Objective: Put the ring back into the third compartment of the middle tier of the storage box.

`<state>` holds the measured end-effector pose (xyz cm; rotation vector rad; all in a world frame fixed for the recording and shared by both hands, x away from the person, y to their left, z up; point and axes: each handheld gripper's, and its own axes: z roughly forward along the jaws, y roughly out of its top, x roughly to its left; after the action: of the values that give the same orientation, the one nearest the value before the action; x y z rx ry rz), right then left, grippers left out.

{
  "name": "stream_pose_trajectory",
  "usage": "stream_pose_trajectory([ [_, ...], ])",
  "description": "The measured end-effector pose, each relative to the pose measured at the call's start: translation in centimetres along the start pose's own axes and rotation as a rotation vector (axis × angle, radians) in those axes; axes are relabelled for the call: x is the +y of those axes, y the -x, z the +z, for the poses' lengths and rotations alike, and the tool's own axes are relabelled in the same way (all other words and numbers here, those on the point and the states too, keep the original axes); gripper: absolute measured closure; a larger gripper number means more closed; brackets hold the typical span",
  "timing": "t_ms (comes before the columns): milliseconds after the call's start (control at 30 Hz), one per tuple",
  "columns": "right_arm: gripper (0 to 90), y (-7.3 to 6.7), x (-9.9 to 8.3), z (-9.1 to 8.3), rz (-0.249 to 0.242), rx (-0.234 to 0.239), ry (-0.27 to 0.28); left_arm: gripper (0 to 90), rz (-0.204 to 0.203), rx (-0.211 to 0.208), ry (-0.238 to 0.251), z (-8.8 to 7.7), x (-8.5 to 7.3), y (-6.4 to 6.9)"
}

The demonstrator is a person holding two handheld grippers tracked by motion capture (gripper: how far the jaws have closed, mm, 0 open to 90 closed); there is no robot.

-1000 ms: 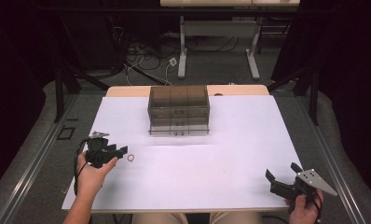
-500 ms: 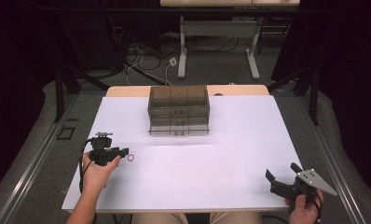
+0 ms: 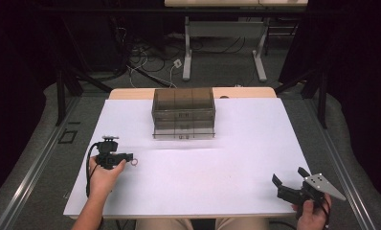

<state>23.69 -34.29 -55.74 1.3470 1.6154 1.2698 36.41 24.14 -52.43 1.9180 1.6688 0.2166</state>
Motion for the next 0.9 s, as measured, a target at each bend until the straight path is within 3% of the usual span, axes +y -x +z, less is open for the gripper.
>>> stream_pose_trajectory([
  [333, 0.0, -0.1, 0.0, 0.0, 0.002, 0.002, 0.0, 72.3, -0.035, 0.006, 0.007, 0.6, 0.0, -0.1],
  [467, 0.0, 0.0, 0.0, 0.0, 0.001, 0.002, 0.001, 74.5, -0.035, 0.004, -0.026, 0.8, 0.0, 0.0],
  [567, 0.0, -0.1, 0.0, 0.0, 0.002, 0.002, -0.001, 75.7, -0.038, 0.011, -0.012, 1.0, -0.1, 0.2],
  [700, 0.0, -0.1, 0.0, 0.0, 0.004, 0.0, -0.006, 78.6, -0.028, 0.009, -0.04, 1.2, 0.0, 0.3],
  [900, 0.0, 0.0, 0.0, 0.0, 0.002, 0.003, -0.001, 79.1, -0.025, 0.023, -0.041, 1.5, -0.1, 0.3],
])
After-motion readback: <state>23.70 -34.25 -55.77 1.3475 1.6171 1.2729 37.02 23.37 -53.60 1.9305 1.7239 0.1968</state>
